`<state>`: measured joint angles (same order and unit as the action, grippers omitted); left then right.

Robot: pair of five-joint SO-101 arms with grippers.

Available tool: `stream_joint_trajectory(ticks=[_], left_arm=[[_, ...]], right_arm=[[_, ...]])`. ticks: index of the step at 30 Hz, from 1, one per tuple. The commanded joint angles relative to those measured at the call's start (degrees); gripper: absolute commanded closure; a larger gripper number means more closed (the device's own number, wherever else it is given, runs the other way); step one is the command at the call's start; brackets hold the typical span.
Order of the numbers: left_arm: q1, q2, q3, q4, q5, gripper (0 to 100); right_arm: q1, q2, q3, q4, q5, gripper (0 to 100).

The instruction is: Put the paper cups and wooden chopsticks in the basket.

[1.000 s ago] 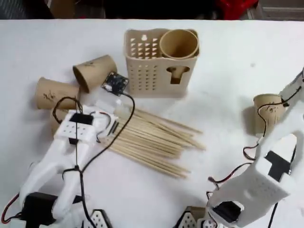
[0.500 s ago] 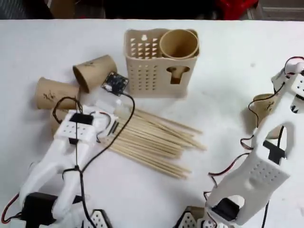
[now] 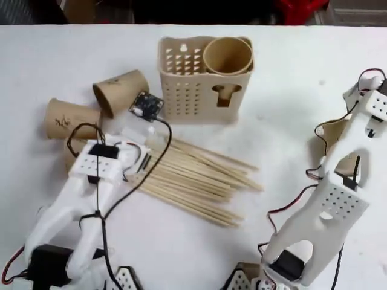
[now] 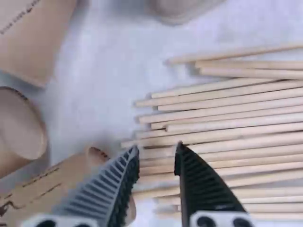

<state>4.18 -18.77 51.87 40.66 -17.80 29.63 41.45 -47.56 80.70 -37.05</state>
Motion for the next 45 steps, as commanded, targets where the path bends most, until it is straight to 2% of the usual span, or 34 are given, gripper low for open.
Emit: stream_joint_trajectory(ticks=[1,7,10,14,19,21,23,33,41,45], left_arm=[[0.75,-2.51,-0.18,-0.97,-0.18,86],[0.75,-2.51,-0.18,-0.97,-0.18,86],[0.75,-2.51,-0.18,-0.97,-0.18,86],[0.75,-2.51,-0.18,-0.97,-0.18,86],[0.75,-2.51,-0.18,-0.97,-0.18,86],[0.75,-2.51,-0.18,-0.97,-0.18,86],[0.75,-2.51,-0.18,-0.97,-0.18,86],[0.66,-2.51,-0.18,-0.97,-0.18,86],[0.66,-2.51,-0.18,-0.97,-0.18,86],[0.66,-2.51,-0.18,-0.97,-0.18,86]], right_arm=[[-0.13,1.36,-3.96,0.31,-0.35,68.4],[-0.04,4.70,-6.59,6.73,-0.09,68.7],[-0.04,4.62,-7.82,12.18,3.52,69.7],[-0.04,4.44,-11.25,17.71,8.44,81.5],[1.45,4.35,-12.22,17.71,15.12,94.2],[1.45,3.56,-12.22,17.71,20.31,97.4],[1.45,1.71,-12.22,17.80,23.56,98.4],[5.41,-15.52,-11.16,17.89,25.32,98.3],[6.20,-28.26,12.57,15.78,34.20,98.3],[5.05,-35.91,33.05,3.65,38.42,98.3]])
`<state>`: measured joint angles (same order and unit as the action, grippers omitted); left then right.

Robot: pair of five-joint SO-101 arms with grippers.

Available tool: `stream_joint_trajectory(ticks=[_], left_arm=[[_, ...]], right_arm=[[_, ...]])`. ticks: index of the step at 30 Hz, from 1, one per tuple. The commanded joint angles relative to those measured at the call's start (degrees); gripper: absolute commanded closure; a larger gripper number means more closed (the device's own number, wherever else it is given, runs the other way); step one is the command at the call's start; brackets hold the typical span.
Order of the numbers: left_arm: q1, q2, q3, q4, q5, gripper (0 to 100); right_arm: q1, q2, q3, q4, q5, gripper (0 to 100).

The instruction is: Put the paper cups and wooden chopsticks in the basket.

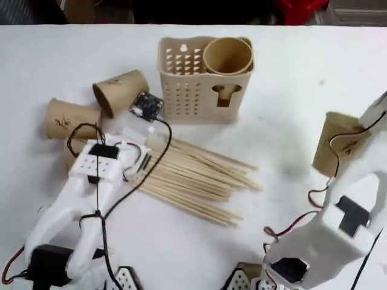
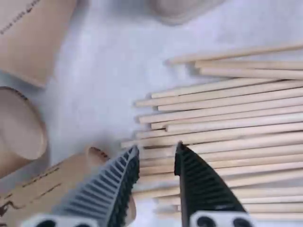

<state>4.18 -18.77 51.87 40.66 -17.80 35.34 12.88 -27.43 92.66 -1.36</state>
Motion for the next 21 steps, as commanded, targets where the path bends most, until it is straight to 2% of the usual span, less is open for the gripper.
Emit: stream_joint_trajectory(ticks=[1,6,9,11,15,16,18,21], left_arm=[[0.66,-2.51,-0.18,-0.97,-0.18,86],[0.66,-2.51,-0.09,-0.97,-0.18,86],[0.66,-2.51,-0.09,-0.97,-0.18,86],[0.66,-2.51,-0.09,-0.97,-0.18,86],[0.66,-2.51,-0.09,-0.97,-0.18,86],[0.66,-2.51,-0.09,-0.97,-0.18,86],[0.66,-2.51,-0.09,-0.97,-0.18,86],[0.66,-2.51,-0.09,-0.97,-0.18,86]], right_arm=[[-0.75,-9.36,18.90,-13.41,2.99,98.3],[-0.92,-17.10,45.19,-39.16,8.44,98.1],[-0.48,-19.21,54.33,-46.81,11.87,98.0],[-0.40,-19.91,57.14,-47.52,14.24,95.4],[-0.40,-19.74,58.55,-43.82,17.23,81.7],[-0.40,-19.65,58.64,-43.03,17.23,81.4],[-0.40,-20.09,58.64,-41.89,17.23,85.8],[-0.22,-20.26,58.37,-41.45,17.93,99.4]])
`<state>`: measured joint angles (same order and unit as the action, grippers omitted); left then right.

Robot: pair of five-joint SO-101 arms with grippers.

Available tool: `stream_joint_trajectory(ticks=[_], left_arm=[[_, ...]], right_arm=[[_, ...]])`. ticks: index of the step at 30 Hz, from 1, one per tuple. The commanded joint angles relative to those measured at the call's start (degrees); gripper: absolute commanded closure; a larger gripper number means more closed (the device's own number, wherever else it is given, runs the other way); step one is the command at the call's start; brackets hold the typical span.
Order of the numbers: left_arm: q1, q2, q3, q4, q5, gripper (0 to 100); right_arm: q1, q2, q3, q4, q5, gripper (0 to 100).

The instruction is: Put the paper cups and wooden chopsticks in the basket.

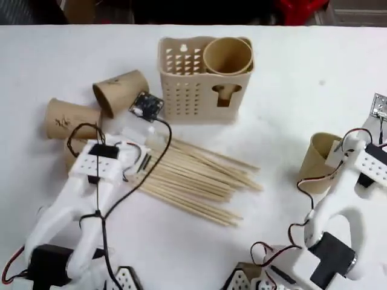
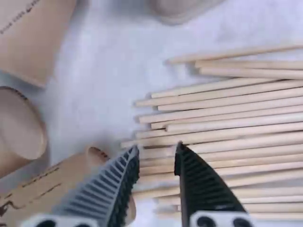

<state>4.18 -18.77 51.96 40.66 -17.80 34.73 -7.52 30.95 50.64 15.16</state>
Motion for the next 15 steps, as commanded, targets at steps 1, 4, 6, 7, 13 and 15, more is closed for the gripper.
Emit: stream_joint_trajectory(ticks=[1,4,6,7,13,15], left_arm=[[0.66,-2.51,-0.18,-0.97,-0.18,86],[0.66,-2.51,-0.18,-0.97,-0.18,86],[0.66,-2.51,-0.18,-0.97,-0.18,86],[0.66,-2.51,-0.18,-0.97,-0.18,86],[0.66,-2.51,-0.18,-0.97,-0.18,86],[0.66,-2.51,-0.18,-0.97,-0.18,86]], right_arm=[[0.31,0.13,0.00,0.57,3.16,98.1],[0.31,0.13,0.00,0.66,4.22,98.5],[0.40,-0.92,-0.09,0.66,4.22,98.2],[0.40,-2.07,-0.09,0.66,4.13,98.3],[-2.51,-16.22,-6.42,9.19,-1.58,98.3],[-5.58,-20.35,-11.78,14.37,-2.64,98.3]])
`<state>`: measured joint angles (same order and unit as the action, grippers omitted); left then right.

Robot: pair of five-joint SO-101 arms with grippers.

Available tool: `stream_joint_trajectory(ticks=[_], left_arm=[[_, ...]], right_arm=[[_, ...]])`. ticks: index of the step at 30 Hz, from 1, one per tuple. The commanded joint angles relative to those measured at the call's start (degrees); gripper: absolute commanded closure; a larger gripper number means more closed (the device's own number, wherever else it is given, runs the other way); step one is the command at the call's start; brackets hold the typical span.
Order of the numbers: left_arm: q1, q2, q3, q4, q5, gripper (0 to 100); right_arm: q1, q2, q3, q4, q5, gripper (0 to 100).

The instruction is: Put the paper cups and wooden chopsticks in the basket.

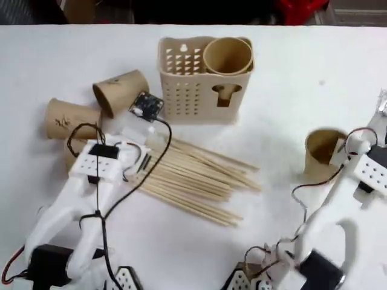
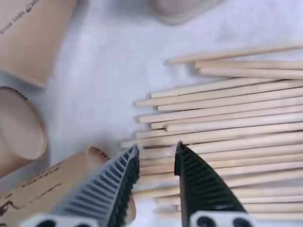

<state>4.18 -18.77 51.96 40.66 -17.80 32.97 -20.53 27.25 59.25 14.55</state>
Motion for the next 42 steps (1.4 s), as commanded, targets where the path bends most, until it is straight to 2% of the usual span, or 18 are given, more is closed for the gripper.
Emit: stream_joint_trajectory(ticks=[1,7,17,21,24,29,40,42], left_arm=[[0.66,-2.51,-0.18,-0.97,-0.18,86],[0.66,-2.51,-0.18,-0.97,-0.18,86],[0.66,-2.51,-0.18,-0.97,-0.18,86],[0.75,-2.51,-0.18,-0.97,-0.18,86],[0.75,-2.51,-0.18,-0.97,-0.26,86],[0.75,-2.51,-0.18,-0.97,-0.26,86],[0.75,-2.51,-0.18,-0.97,-0.26,86],[0.75,-2.51,-0.18,-0.97,-0.26,86]], right_arm=[[-5.58,-8.84,-10.99,8.13,-2.81,98.3],[-17.10,-8.57,-32.00,17.63,-10.29,98.4],[-35.03,8.66,-63.21,19.03,-21.01,98.4],[-40.48,17.89,-71.38,19.03,-21.80,98.4],[-42.33,23.87,-74.73,19.03,-21.89,98.4],[-40.48,31.08,-76.31,18.95,-21.89,98.4],[-38.73,34.42,-76.31,19.91,-21.63,98.1],[-38.81,34.86,-76.04,20.35,-21.63,93.9]])
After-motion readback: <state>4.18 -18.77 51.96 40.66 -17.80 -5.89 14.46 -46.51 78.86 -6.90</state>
